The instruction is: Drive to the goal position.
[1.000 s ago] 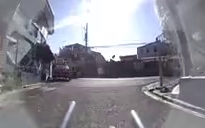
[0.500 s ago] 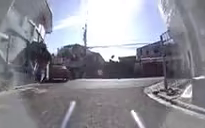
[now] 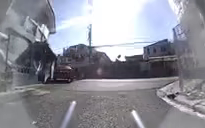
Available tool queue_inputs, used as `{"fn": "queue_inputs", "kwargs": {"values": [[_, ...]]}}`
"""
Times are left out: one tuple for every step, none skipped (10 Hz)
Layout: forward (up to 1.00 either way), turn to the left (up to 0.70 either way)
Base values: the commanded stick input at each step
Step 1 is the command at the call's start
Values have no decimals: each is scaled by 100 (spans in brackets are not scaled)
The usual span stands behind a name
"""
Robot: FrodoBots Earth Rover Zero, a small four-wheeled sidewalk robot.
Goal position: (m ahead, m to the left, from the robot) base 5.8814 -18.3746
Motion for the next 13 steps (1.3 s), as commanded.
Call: {"fn": "queue_inputs", "kwargs": {"values": [[85,-34],[85,-34],[85,-34],[85,-34],[85,-34],[85,-34],[85,-31],[85,-16],[85,4],[85,6],[85,1],[85,3],[85,10]]}}
